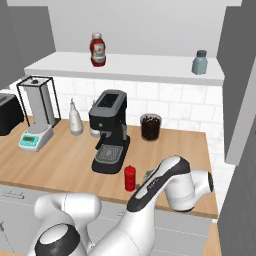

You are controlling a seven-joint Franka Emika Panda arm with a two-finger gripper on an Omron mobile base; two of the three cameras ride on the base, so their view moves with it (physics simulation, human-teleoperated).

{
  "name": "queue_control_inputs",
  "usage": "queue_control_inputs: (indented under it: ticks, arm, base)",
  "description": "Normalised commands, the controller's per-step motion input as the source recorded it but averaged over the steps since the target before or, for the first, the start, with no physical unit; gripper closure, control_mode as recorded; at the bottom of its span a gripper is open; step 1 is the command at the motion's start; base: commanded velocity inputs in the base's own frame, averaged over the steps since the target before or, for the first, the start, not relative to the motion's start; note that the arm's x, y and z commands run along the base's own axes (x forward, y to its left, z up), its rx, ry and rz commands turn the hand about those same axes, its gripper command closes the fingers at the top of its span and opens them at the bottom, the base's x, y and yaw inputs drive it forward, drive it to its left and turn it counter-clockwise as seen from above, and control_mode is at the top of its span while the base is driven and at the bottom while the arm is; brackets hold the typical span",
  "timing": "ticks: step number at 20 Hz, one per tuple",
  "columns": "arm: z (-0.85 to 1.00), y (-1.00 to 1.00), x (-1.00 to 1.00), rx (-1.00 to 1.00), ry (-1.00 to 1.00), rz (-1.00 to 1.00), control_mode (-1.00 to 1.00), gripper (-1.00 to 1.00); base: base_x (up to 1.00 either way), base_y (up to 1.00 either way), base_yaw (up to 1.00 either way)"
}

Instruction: Put the shaker and condiment bottle from the counter next to their counterparts in the cabinet.

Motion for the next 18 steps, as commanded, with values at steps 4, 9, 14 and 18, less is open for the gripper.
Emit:
queue_control_inputs:
  ticks: [4, 9, 14, 18]
  arm:
    - [-0.02, 0.02, 0.09, 0.0, 0.01, 0.0, -1.0, -1.0]
    - [-0.16, 0.0, 0.03, 0.0, 0.0, 0.0, -1.0, -1.0]
    - [-0.25, 0.0, 0.0, 0.0, 0.0, 0.0, -1.0, -1.0]
    - [0.0, -0.04, 0.03, 0.0, 0.0, 0.0, -1.0, -1.0]
  base:
    - [0.0, 0.0, 0.0]
    - [0.0, 0.0, 0.0]
    - [0.0, 0.0, 0.0]
    - [0.0, 0.0, 0.0]
